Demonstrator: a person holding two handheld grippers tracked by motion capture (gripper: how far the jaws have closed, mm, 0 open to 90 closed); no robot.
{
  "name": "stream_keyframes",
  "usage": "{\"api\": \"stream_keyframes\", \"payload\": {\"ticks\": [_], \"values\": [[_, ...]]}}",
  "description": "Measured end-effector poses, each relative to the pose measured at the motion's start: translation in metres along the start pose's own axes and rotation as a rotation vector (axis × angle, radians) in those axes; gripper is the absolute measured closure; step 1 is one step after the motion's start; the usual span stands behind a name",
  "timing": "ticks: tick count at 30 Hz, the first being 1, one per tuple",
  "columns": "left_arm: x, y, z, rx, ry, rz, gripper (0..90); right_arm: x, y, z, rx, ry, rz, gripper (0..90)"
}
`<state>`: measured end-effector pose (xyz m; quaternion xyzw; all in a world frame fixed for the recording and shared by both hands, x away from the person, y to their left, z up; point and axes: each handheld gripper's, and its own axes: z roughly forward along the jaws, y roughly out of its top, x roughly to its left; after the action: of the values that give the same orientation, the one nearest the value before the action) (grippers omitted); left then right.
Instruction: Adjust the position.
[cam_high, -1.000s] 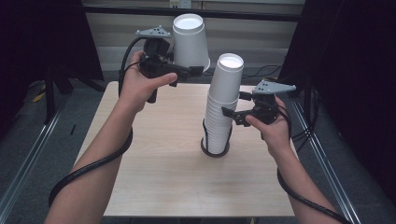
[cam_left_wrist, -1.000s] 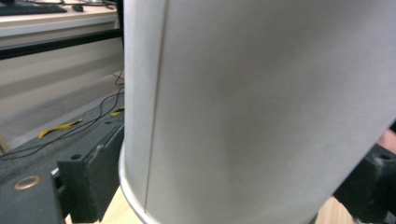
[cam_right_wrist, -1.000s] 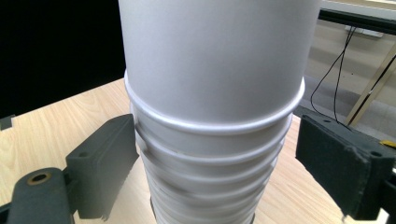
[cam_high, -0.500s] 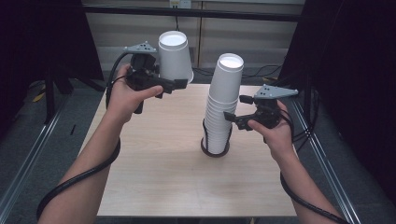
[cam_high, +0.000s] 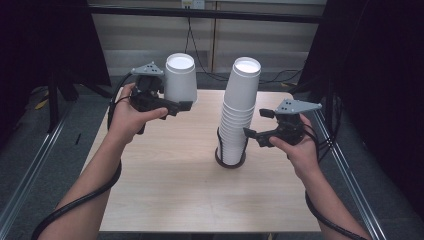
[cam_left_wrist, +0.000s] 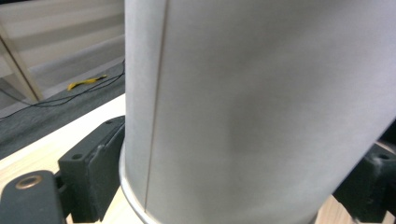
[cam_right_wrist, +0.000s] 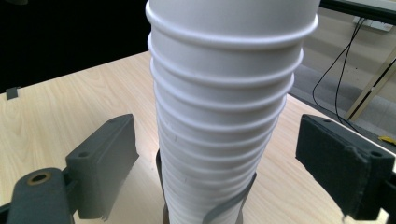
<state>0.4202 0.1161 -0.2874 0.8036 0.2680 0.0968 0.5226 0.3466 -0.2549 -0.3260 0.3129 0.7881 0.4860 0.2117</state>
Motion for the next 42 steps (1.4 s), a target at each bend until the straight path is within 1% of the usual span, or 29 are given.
{"api": "stream_keyframes", "payload": {"ticks": [1,3,5,8,9,10,11,13,15,16,17,20,23,25,28,30,31,34,35,40,42], "values": [[0.000,-0.006,0.000,0.012,0.002,0.004,10.2,0.000,-0.003,-0.002,0.003,0.001,-0.003,12.2],[0.000,-0.011,0.001,0.031,0.005,0.009,10.3,0.000,-0.006,-0.004,0.020,-0.002,-0.012,12.1],[0.000,-0.014,0.001,0.036,0.009,0.012,10.4,0.000,-0.009,-0.005,0.030,-0.003,-0.018,12.1],[0.000,-0.023,0.002,0.058,0.013,0.023,10.5,0.001,-0.013,-0.006,0.038,0.000,-0.021,12.1],[-0.001,-0.028,0.002,0.077,0.021,0.034,10.5,0.003,-0.016,-0.007,0.048,0.006,-0.029,12.1],[-0.001,-0.028,0.002,0.077,0.021,0.034,10.6,0.003,-0.016,-0.007,0.048,0.006,-0.029,12.1],[-0.002,-0.033,0.001,0.092,0.020,0.041,10.6,0.004,-0.019,-0.007,0.058,0.007,-0.042,12.0],[-0.002,-0.035,0.001,0.098,0.024,0.043,10.6,0.005,-0.021,-0.007,0.060,0.007,-0.050,11.9],[-0.002,-0.040,0.001,0.107,0.026,0.046,10.7,0.007,-0.025,-0.006,0.077,0.023,-0.065,10.8],[-0.002,-0.043,0.001,0.115,0.023,0.045,10.7,0.007,-0.025,-0.006,0.077,0.023,-0.065,10.8],[-0.002,-0.048,0.001,0.127,0.029,0.048,10.8,0.008,-0.028,-0.006,0.094,0.022,-0.081,10.7],[-0.001,-0.052,0.001,0.131,0.027,0.047,10.8,0.010,-0.031,-0.006,0.103,0.025,-0.090,10.7],[-0.002,-0.058,0.002,0.149,0.039,0.054,10.9,0.011,-0.035,-0.006,0.115,0.028,-0.098,10.7],[-0.003,-0.061,0.003,0.166,0.036,0.062,11.1,0.012,-0.037,-0.006,0.118,0.024,-0.108,10.8],[-0.006,-0.066,0.007,0.197,0.048,0.089,11.4,0.013,-0.040,-0.007,0.123,0.013,-0.126,11.2],[-0.008,-0.068,0.009,0.218,0.051,0.104,11.5,0.014,-0.041,-0.007,0.131,0.019,-0.136,11.6],[-0.010,-0.071,0.011,0.241,0.058,0.124,11.6,0.015,-0.042,-0.007,0.140,0.015,-0.149,11.6],[-0.012,-0.074,0.014,0.253,0.057,0.130,11.8,0.017,-0.043,-0.006,0.148,0.017,-0.157,11.7],[-0.014,-0.077,0.016,0.273,0.054,0.143,12.1,0.019,-0.045,-0.005,0.158,0.023,-0.166,11.6],[-0.017,-0.082,0.019,0.296,0.059,0.156,12.6,0.023,-0.047,-0.003,0.169,0.036,-0.183,11.6],[-0.019,-0.084,0.021,0.320,0.073,0.181,12.8,0.025,-0.048,-0.002,0.179,0.041,-0.196,11.8]]}}
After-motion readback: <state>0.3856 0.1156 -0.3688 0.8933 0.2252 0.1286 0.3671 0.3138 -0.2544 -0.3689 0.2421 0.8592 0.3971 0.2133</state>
